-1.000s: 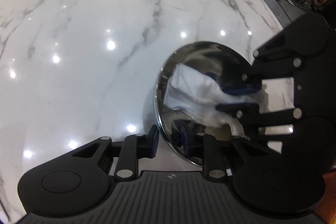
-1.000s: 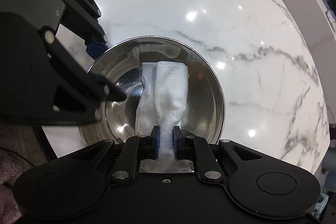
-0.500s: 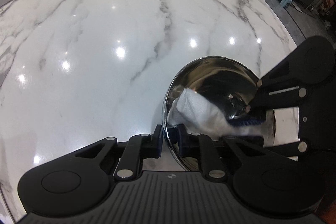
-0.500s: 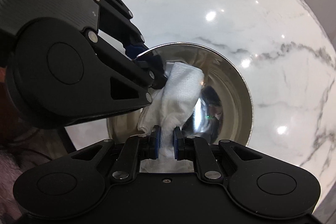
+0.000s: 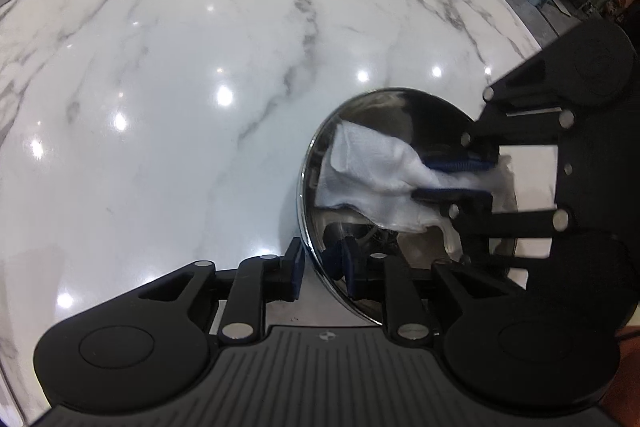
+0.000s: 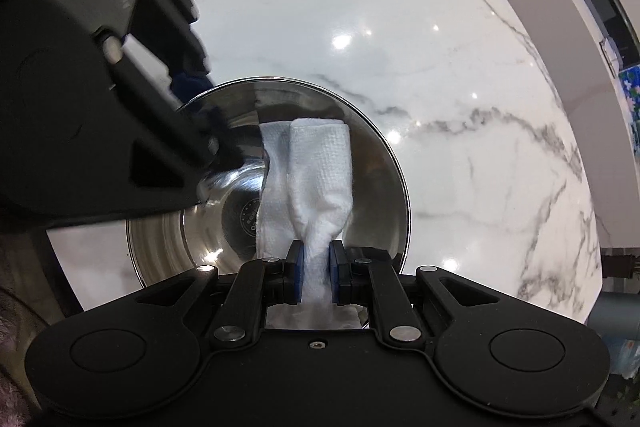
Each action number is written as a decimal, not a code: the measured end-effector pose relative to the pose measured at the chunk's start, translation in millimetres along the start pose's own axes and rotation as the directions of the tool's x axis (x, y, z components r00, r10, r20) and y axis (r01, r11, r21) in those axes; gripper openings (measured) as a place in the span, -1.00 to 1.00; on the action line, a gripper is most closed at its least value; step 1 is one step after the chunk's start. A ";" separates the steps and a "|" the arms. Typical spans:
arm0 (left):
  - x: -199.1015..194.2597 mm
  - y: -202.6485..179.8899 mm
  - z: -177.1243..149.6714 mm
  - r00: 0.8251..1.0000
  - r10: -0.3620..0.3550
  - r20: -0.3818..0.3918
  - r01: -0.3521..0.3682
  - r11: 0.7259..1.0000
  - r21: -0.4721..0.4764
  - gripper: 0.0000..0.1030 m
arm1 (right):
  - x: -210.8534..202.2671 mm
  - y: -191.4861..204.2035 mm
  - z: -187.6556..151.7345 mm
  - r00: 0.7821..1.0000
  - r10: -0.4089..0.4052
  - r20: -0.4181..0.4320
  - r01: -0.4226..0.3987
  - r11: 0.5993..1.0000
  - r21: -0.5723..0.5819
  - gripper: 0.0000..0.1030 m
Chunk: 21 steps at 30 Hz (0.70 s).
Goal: Clean bowl
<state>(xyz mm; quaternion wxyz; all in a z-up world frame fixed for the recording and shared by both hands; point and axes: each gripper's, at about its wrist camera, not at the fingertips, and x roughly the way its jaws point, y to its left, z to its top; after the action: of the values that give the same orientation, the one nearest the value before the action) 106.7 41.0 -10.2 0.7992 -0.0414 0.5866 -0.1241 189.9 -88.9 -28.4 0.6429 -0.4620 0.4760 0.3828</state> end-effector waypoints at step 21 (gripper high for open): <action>-2.4 0.1 -3.4 1.000 0.000 0.007 -0.001 1.000 0.014 -0.66 | 32.3 -60.7 -13.7 0.991 0.011 0.130 -0.021 0.997 0.071 -0.81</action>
<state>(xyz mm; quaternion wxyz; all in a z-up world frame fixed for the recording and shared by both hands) 102.8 41.9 -9.1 0.8016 -0.0359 0.5829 -0.1280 251.1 -117.3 -47.2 0.6857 -0.4087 0.4507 0.3996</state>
